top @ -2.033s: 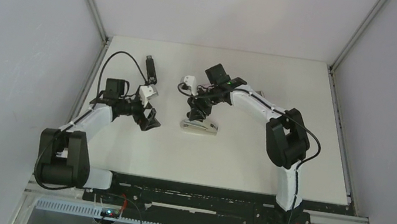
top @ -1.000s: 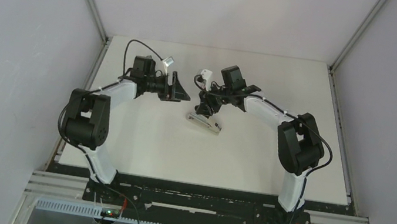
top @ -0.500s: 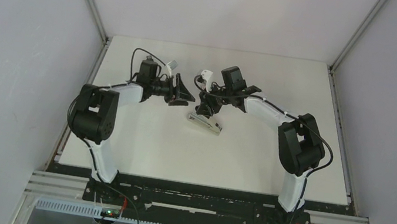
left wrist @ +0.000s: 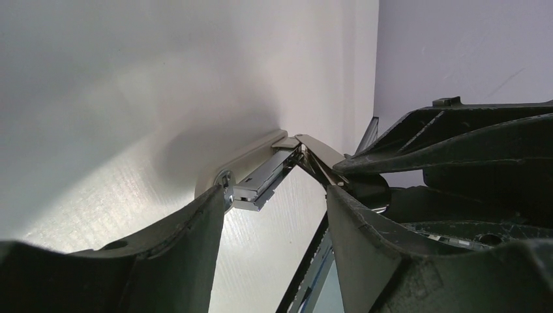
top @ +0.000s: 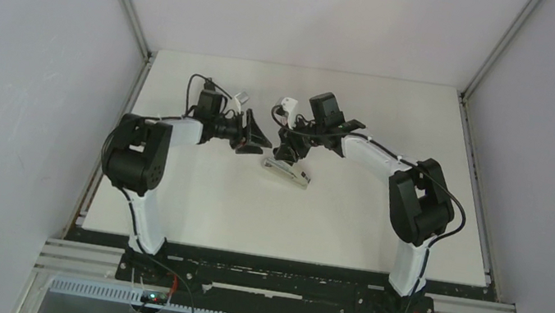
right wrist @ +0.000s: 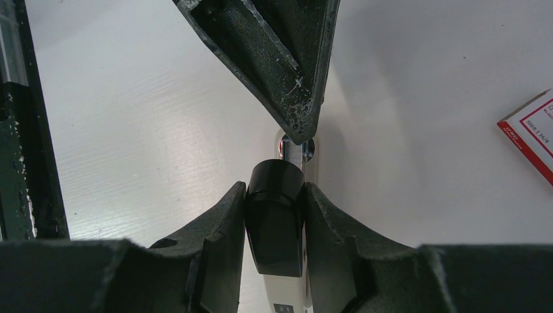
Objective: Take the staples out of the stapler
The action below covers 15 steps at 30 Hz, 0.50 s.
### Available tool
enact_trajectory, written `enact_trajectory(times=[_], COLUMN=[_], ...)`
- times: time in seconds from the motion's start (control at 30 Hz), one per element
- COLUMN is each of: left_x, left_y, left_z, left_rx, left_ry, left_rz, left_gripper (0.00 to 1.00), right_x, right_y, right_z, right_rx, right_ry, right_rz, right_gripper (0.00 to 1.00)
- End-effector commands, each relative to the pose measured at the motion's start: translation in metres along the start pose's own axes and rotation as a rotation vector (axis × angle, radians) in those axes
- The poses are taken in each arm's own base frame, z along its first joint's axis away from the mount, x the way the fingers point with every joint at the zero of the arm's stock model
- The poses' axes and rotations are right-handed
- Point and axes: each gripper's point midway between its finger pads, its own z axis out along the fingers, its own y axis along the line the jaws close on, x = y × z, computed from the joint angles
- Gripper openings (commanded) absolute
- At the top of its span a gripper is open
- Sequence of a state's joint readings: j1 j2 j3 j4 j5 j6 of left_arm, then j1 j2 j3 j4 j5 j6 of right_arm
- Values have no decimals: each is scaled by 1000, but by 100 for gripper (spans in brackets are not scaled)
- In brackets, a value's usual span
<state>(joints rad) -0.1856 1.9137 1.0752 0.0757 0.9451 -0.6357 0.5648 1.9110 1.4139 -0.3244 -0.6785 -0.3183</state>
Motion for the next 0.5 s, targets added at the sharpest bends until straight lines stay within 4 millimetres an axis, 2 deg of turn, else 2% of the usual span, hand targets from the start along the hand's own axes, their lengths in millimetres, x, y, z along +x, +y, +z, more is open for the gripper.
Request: enact_trajectory(times=[0.0,0.47], left_x=[8,22], left_y=[6,3], left_z=[2,13], left_rx=[-1,9], left_ry=[20,70], left_rz=[5,9], left_gripper=[63,61], right_x=[-44,-46], right_y=[8,8], right_z=[-19,-21], right_rx=[8,15], right_ry=[-113,-115], right_rz=[-82,-90], right_gripper=[2,2])
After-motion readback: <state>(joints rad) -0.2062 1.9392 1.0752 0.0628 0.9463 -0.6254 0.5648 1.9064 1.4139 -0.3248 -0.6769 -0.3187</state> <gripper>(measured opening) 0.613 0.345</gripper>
